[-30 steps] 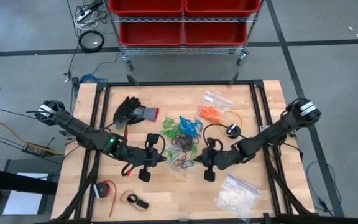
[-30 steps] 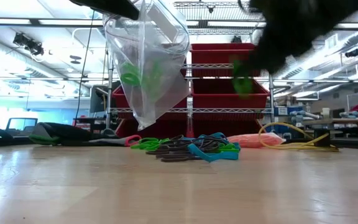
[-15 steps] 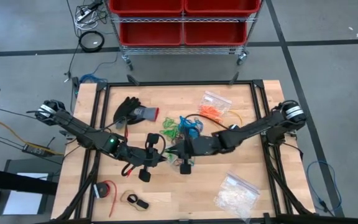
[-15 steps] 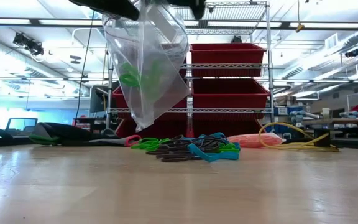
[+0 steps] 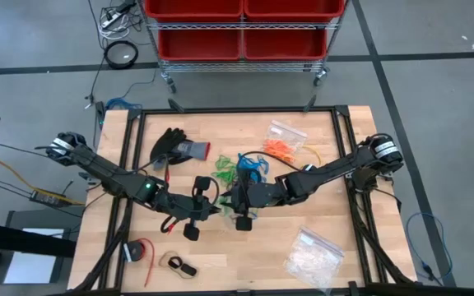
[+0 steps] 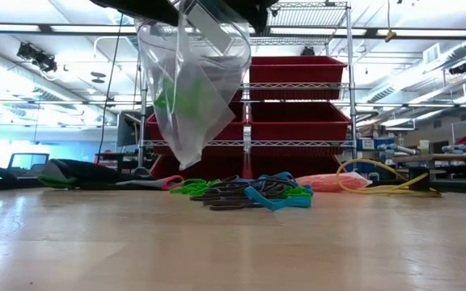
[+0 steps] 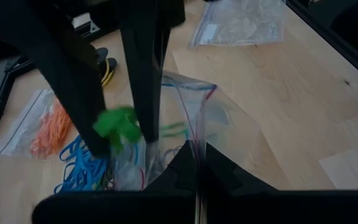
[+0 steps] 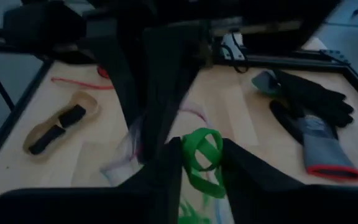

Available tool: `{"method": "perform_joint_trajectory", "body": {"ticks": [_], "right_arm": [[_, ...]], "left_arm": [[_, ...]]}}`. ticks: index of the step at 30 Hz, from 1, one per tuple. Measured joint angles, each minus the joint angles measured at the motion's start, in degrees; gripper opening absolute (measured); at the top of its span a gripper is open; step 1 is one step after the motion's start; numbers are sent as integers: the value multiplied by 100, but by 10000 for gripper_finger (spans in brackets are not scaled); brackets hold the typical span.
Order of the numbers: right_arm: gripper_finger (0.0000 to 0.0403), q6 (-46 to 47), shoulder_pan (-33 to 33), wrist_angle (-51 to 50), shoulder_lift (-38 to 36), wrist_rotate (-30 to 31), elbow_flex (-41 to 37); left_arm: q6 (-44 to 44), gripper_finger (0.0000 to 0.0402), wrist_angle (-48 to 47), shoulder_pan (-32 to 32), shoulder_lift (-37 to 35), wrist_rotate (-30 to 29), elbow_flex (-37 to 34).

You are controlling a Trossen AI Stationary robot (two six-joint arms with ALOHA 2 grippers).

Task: Sort rubber bands
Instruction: Put the green rubber band into the transparent zip bag

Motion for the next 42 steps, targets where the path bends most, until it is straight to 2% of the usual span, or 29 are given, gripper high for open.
{"method": "perform_joint_trajectory", "body": {"ticks": [7,12,18,26,31,37,42], "right_arm": [[159,89,194,-292,-203,246,0],[163,143,219,-327,-212,286,0],[160,156,285,-592,-392,815,-4],[158,1420,720,-2634,-906,1448,0],[158,2225,1013,-3634,-897,1856,-58],[157,2922,1064,-3612,-879,1926,-732],[156,3247,965,-2767,-875,1852,-1513]], "left_arm": [[0,15,0,-1,0,1,0],[0,15,-7,-2,0,0,-1],[0,15,-5,-2,0,0,1],[0,15,-5,-1,0,0,0],[0,15,-6,-2,0,0,-1],[15,15,-6,-2,-1,0,-1],[16,15,-6,-2,0,0,-1]]}}
